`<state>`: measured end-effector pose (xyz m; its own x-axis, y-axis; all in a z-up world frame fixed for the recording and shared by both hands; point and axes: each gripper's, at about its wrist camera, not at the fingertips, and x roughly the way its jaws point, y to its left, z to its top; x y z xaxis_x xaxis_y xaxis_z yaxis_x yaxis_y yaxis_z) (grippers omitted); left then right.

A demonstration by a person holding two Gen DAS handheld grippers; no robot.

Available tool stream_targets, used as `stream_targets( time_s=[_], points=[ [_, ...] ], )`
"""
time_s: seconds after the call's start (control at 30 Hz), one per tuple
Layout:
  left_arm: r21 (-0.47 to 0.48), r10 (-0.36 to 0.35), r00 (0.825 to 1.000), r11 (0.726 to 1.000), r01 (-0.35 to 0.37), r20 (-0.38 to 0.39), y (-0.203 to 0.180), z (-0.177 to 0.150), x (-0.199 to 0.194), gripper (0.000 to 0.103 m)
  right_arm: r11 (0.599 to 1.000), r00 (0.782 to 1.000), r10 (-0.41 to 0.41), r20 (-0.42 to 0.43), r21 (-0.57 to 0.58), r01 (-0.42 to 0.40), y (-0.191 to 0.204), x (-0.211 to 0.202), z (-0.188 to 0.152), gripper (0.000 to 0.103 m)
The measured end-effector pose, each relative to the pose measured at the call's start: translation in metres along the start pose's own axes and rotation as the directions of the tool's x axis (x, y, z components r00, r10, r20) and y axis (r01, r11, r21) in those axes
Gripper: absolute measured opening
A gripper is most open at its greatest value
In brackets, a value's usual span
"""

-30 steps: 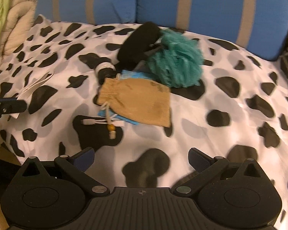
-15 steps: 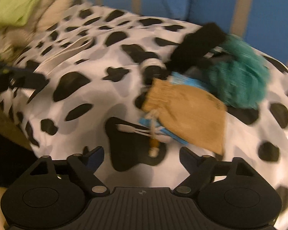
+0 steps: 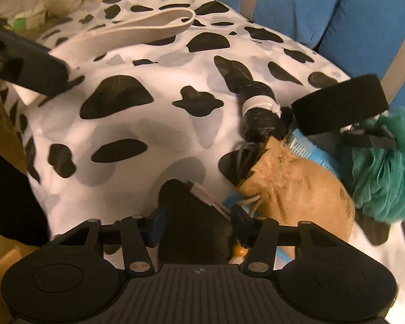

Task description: Organize soft objects

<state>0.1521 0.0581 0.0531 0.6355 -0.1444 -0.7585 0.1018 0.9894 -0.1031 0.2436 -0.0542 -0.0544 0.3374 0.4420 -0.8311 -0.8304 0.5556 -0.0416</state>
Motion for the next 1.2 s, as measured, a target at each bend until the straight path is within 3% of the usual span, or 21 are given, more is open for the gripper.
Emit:
stream_targets(
  time_s=[0.1,0.17,0.33,0.4,0.5,0.73,0.93,1.03,1.07,1.2],
  points=[
    [0.001,0.002,1.0,1.0,-0.002,-0.004,0.0,0.0,0.001,0.003,1.0,1.0,-0.015,-0.002,0.022,0.015,-0.002,0.002,-0.001,0.038],
    [0.001,0.005,1.0,1.0,-0.005,-0.007,0.0,0.0,0.002,0.003,0.998,0.999,0.024,-0.029,0.061,-0.022,-0.003,0.002,0.0,0.02],
    [-0.006,0.012,1.0,1.0,-0.012,-0.005,0.001,0.0,0.002,0.003,0.993,0.994,0.107,-0.007,0.059,-0.106,0.004,-0.007,0.0,0.02],
    [-0.008,0.015,1.0,1.0,-0.015,-0.006,0.002,0.0,0.002,0.003,0.996,0.997,0.068,0.037,0.047,-0.069,0.004,-0.012,0.001,0.022],
    [-0.008,0.015,1.0,1.0,-0.015,-0.007,0.003,0.0,0.002,0.003,1.0,0.998,0.005,0.068,0.018,-0.006,0.001,-0.012,0.004,0.034],
    [-0.008,0.008,1.0,1.0,-0.008,-0.01,0.003,0.0,0.003,0.003,0.995,0.996,-0.077,0.039,-0.067,0.08,0.001,0.011,0.001,0.034],
    [-0.012,0.01,1.0,1.0,-0.011,-0.011,0.004,0.0,0.003,0.003,0.997,0.999,-0.049,0.006,-0.061,0.049,0.008,0.01,0.003,0.011],
    [-0.013,0.014,1.0,1.0,-0.014,-0.012,0.004,0.0,0.004,0.003,0.999,1.0,-0.01,0.014,-0.035,0.01,0.011,0.005,0.004,0.01],
    [-0.014,0.016,1.0,1.0,-0.016,-0.012,0.005,0.0,0.004,0.003,1.0,1.0,0.019,0.023,-0.01,-0.019,0.011,0.003,0.004,0.006],
    [-0.021,0.024,1.0,0.999,-0.024,-0.009,0.006,0.001,0.004,0.003,0.988,0.992,0.117,0.048,0.098,-0.121,0.009,-0.008,0.006,0.006]
  ],
)
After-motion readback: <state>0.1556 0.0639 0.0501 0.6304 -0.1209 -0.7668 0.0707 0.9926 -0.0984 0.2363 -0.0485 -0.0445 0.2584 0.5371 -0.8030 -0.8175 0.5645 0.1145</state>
